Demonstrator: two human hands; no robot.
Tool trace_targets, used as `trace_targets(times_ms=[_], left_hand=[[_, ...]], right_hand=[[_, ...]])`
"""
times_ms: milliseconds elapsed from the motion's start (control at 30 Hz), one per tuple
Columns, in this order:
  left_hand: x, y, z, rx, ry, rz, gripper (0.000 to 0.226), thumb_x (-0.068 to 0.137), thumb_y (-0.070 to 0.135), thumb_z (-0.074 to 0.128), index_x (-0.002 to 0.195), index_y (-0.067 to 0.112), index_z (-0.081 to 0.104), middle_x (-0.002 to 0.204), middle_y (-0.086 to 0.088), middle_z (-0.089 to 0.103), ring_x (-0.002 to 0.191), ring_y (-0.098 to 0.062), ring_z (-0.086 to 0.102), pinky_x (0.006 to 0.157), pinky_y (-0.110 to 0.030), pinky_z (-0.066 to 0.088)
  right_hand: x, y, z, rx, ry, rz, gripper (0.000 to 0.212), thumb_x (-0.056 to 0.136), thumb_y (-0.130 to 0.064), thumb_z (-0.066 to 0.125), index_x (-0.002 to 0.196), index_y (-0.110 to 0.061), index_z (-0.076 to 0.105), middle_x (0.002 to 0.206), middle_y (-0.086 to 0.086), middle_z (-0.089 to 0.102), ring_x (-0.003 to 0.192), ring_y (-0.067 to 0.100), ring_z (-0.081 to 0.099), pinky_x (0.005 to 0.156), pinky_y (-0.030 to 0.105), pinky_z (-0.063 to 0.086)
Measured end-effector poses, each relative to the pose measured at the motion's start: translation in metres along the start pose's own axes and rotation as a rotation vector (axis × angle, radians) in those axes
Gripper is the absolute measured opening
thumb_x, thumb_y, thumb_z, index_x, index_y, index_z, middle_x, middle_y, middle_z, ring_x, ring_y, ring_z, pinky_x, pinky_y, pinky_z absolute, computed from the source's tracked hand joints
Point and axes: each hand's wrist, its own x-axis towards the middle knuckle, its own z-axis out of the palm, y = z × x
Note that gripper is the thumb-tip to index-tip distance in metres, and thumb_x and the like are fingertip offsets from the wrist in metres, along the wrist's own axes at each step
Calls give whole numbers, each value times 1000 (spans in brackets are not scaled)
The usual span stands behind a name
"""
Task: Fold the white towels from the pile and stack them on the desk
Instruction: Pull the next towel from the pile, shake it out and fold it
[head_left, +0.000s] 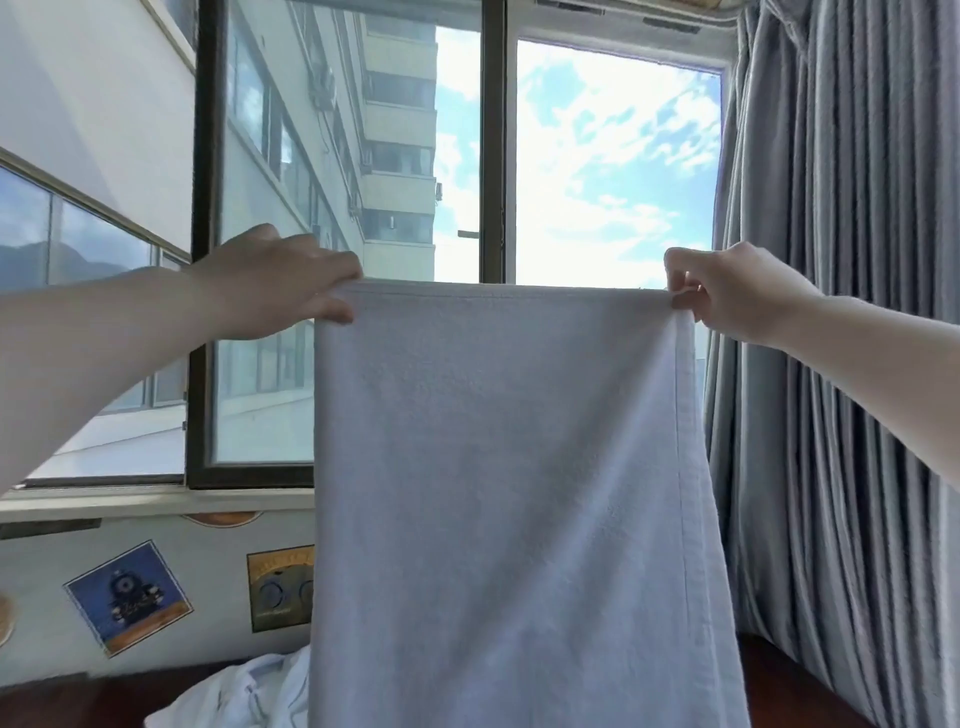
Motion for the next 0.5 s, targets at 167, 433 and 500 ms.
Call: trace_targets(times_ms=[167, 433, 500], left_hand=[[-16, 3, 8, -370, -133, -289, 14, 91, 50, 56, 97, 38, 54, 94, 4, 41, 85, -29, 49, 83, -39, 40], [-31, -4, 18, -664, -39, -213, 10, 93, 25, 63, 88, 23, 55, 111, 7, 52, 104, -16, 47, 79, -25, 38], [-31, -10, 22, -712, -159, -261, 13, 95, 28, 59, 87, 21, 52, 91, -1, 62, 88, -25, 58, 72, -33, 46]], right_hand=[[4, -16, 20, -32, 42, -54, 10, 98, -15, 55, 106, -19, 60, 89, 10, 71, 71, 29, 59, 60, 33, 44], [3, -37, 35, -141, -33, -66, 19, 98, -4, 46, 106, -8, 63, 93, 13, 68, 83, 32, 61, 69, 38, 45], [2, -41, 38, -107, -8, -64, 23, 96, 3, 41, 107, -4, 59, 103, 14, 64, 94, 30, 57, 73, 39, 47]])
